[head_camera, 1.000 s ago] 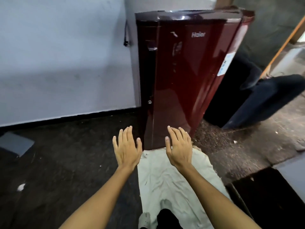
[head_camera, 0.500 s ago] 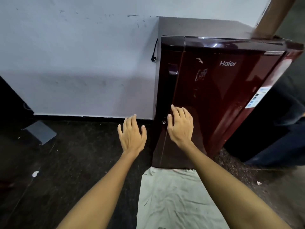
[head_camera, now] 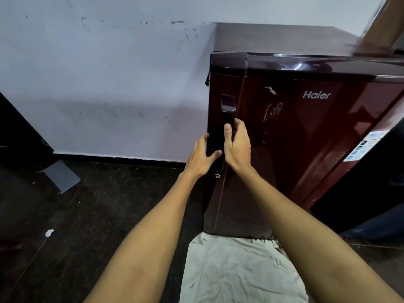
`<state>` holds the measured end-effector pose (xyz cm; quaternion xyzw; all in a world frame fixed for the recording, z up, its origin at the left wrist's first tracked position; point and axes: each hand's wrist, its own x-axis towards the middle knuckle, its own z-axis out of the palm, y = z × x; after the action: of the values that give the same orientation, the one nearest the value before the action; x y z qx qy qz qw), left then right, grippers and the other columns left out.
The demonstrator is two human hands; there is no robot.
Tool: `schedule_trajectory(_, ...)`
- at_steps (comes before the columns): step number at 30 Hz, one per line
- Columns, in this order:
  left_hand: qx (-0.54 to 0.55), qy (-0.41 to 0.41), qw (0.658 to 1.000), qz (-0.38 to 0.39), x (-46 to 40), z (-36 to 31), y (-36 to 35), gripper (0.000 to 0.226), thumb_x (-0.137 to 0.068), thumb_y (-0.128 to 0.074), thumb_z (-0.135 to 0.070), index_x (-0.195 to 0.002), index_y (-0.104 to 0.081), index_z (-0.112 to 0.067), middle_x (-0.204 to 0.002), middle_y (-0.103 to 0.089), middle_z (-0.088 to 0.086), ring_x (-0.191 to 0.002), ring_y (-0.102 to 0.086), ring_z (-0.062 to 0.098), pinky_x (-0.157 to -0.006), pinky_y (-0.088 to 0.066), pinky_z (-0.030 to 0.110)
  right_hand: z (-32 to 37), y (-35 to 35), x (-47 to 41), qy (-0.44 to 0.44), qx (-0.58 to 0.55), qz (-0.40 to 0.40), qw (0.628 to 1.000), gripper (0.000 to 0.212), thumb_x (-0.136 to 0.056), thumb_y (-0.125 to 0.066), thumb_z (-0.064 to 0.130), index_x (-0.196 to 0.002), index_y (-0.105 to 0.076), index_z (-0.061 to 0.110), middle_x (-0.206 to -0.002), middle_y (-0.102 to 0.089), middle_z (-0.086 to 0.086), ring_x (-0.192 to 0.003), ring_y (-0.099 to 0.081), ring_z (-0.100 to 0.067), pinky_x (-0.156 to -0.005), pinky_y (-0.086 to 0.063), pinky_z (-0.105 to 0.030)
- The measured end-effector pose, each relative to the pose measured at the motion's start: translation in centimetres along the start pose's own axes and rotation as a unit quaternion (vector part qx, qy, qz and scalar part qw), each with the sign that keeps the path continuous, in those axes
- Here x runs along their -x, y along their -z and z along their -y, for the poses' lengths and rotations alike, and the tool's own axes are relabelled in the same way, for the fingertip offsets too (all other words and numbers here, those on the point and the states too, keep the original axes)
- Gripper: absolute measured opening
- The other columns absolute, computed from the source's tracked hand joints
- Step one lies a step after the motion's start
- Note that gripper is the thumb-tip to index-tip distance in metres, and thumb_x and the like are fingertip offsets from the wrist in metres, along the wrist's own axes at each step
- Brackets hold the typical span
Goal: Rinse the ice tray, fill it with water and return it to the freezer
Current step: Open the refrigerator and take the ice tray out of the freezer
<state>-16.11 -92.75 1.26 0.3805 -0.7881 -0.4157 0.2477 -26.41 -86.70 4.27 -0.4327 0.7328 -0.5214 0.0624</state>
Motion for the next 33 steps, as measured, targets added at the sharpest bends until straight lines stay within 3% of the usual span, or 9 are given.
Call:
schedule_trajectory(2,0.034,0.014,0.999,0.031,-0.9,-0.3,-0.2,0.072,-0.09,-0.06,-0.036,-0.147,-0.021,-0.017,-0.148,-0.034,0.006,-0.131,-0.041,0.025,-0.104,-0.041,0.044,-0.1,-0.2,-0.7,-0.004,-0.028,0.012,1.0,0.056,-0.099,-0.035,0.047,-0.141,-0.036,0.01,-0.132,-0.054,-0.006,-0.121,-0.051,-0.018,-0.098,-0.041,-0.028)
schedule_trajectory(5,0.087,0.031,0.993,0.076,-2.1,-0.7,-0.8,0.063,-0.093,-0.057,-0.025,-0.147,-0.026,-0.011,-0.145,-0.039,0.011,-0.131,-0.041,0.028,-0.106,-0.039,0.041,-0.3,-0.4,-1.6,-0.014,-0.06,0.01,0.998,0.065,-0.094,-0.033,0.057,-0.139,-0.037,0.009,-0.106,-0.056,-0.002,-0.101,-0.058,-0.02,-0.095,-0.048,-0.038)
schedule_trajectory(9,0.104,0.037,0.991,0.072,-2.7,-0.7,-1.5,0.047,-0.097,-0.05,-0.021,-0.137,-0.039,-0.001,-0.138,-0.048,0.017,-0.129,-0.045,0.029,-0.103,-0.038,0.031,-0.5,-0.1,-2.1,-0.031,-0.077,0.008,0.997,0.052,-0.099,-0.044,0.038,-0.137,-0.043,0.004,-0.13,-0.057,-0.01,-0.121,-0.052,-0.015,-0.091,-0.038,-0.012)
schedule_trajectory(11,0.085,0.046,0.995,0.039,-2.6,-0.7,-1.7,0.046,-0.098,-0.047,-0.021,-0.14,-0.036,-0.003,-0.141,-0.045,0.015,-0.131,-0.042,0.027,-0.097,-0.033,0.022,-0.8,0.2,-2.4,-0.031,-0.08,0.013,0.996,0.048,-0.098,-0.048,0.035,-0.133,-0.048,0.002,-0.124,-0.059,-0.004,-0.112,-0.051,-0.007,-0.081,-0.037,-0.001)
schedule_trajectory(13,0.079,0.051,0.995,0.017,-2.6,-0.7,-1.9,0.046,-0.099,-0.046,-0.021,-0.141,-0.037,-0.005,-0.141,-0.047,0.014,-0.131,-0.043,0.026,-0.095,-0.033,0.021,-0.9,0.3,-2.8,-0.03,-0.092,0.02,0.995,0.046,-0.096,-0.051,0.034,-0.129,-0.052,0.002,-0.12,-0.062,-0.004,-0.109,-0.054,-0.006,-0.078,-0.039,0.002)
schedule_trajectory(17,0.084,0.059,0.995,-0.006,-2.5,-0.8,-2.4,0.045,-0.098,-0.048,-0.021,-0.14,-0.04,-0.006,-0.136,-0.052,0.013,-0.128,-0.047,0.026,-0.097,-0.036,0.025,-1.1,0.4,-3.3,-0.032,-0.095,0.033,0.994,0.047,-0.095,-0.054,0.035,-0.128,-0.054,0.001,-0.122,-0.064,-0.01,-0.116,-0.058,-0.016,-0.087,-0.045,-0.011)
schedule_trajectory(28,0.045,0.081,0.995,-0.022,-1.4,-1.8,-2.7,0.044,-0.099,-0.045,-0.025,-0.14,-0.039,-0.011,-0.137,-0.051,0.012,-0.129,-0.046,0.026,-0.104,-0.039,0.037,-0.3,1.2,-2.7,-0.06,-0.111,0.045,0.991,0.046,-0.094,-0.056,0.031,-0.129,-0.054,0.001,-0.123,-0.063,-0.011,-0.117,-0.058,-0.018,-0.093,-0.045,-0.02)
schedule_trajectory(33,0.071,0.061,0.995,-0.02,2.3,-1.8,-3.1,0.044,-0.097,-0.051,-0.024,-0.137,-0.044,-0.009,-0.134,-0.054,0.011,-0.125,-0.05,0.023,-0.094,-0.038,0.024,-1.1,2.9,0.4,-0.038,-0.12,0.062,0.99,0.045,-0.093,-0.056,0.036,-0.122,-0.058,0.002,-0.116,-0.066,-0.01,-0.111,-0.062,-0.018,-0.095,-0.05,-0.029)
